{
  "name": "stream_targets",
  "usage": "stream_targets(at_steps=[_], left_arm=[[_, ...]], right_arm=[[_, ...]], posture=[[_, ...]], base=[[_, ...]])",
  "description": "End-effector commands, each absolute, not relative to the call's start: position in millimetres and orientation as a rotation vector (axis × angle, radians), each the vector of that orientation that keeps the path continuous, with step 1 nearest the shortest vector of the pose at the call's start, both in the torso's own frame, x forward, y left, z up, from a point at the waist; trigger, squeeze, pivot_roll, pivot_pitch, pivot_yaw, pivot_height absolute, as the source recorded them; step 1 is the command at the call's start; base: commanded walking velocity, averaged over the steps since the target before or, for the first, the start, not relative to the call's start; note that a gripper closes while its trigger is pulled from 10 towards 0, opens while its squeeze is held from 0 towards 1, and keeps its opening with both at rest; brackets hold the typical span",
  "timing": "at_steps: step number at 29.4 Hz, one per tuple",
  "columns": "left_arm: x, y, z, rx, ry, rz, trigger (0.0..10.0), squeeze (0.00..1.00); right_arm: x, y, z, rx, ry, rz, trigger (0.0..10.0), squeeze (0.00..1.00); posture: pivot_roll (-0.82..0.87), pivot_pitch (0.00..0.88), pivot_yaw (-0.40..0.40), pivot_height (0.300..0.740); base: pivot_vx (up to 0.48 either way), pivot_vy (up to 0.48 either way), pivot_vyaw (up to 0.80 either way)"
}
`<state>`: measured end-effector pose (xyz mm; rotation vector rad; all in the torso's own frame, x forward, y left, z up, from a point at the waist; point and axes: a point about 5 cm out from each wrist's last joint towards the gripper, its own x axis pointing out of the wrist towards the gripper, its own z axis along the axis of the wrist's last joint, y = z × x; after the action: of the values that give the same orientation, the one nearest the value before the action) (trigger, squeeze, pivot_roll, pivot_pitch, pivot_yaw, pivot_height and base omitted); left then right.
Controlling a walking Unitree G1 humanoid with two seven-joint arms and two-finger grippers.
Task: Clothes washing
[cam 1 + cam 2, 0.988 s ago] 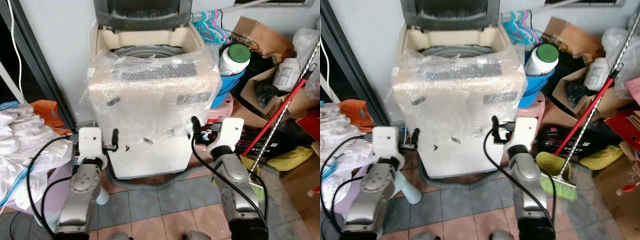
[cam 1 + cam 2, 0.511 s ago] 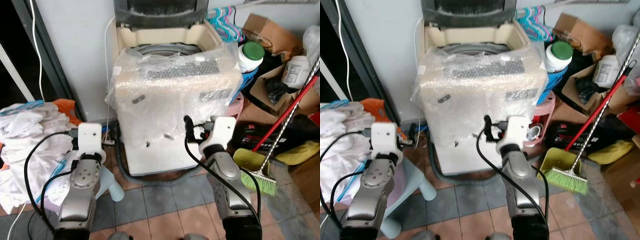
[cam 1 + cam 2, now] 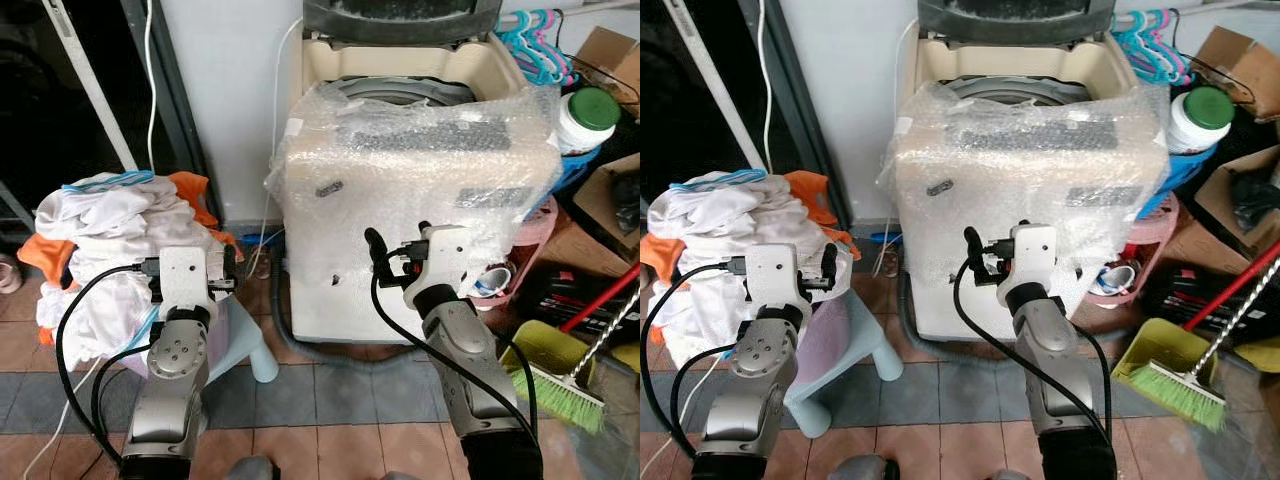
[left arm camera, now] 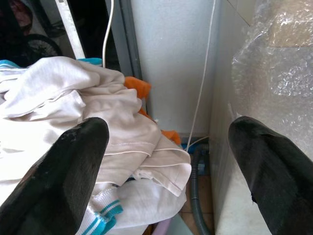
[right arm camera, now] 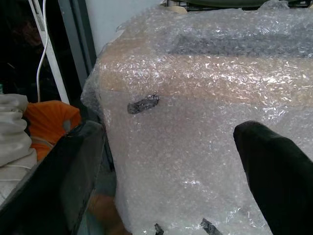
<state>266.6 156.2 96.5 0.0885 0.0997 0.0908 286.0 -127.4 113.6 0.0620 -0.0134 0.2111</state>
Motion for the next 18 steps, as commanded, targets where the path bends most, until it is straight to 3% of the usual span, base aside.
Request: stream_targets(at_steps=[1, 4, 14, 18], left_arm=[[266.6, 156.6, 95.5, 0.088, 0.108, 0.094, 10.0, 0.0], [266.7, 157.0, 95.1, 0.081, 0.112, 0.099, 10.0, 0.0], [266.5, 157.2, 94.4, 0.064, 0.118, 0.106, 10.0, 0.0], [267.0, 157.5, 91.4, 0.063, 0.148, 0.122, 10.0, 0.0]], right_arm=[[287.1, -126.7, 115.9, 0.065, -0.024, 0.229, 10.0, 0.0], [288.0, -124.7, 117.2, 0.06, -0.031, 0.249, 10.0, 0.0], [288.0, -119.1, 118.1, 0.047, -0.04, 0.295, 10.0, 0.0], [286.7, -117.1, 116.3, 0.034, -0.037, 0.311, 10.0, 0.0]], posture=[[-0.04, 0.0, -0.007, 0.74], [-0.04, 0.0, -0.007, 0.74], [-0.04, 0.0, -0.005, 0.74], [-0.04, 0.0, -0.007, 0.74]], base=[[0.0, 0.0, 0.79], [0.0, 0.0, 0.78], [0.276, 0.386, 0.78], [0.0, 0.43, 0.77]])
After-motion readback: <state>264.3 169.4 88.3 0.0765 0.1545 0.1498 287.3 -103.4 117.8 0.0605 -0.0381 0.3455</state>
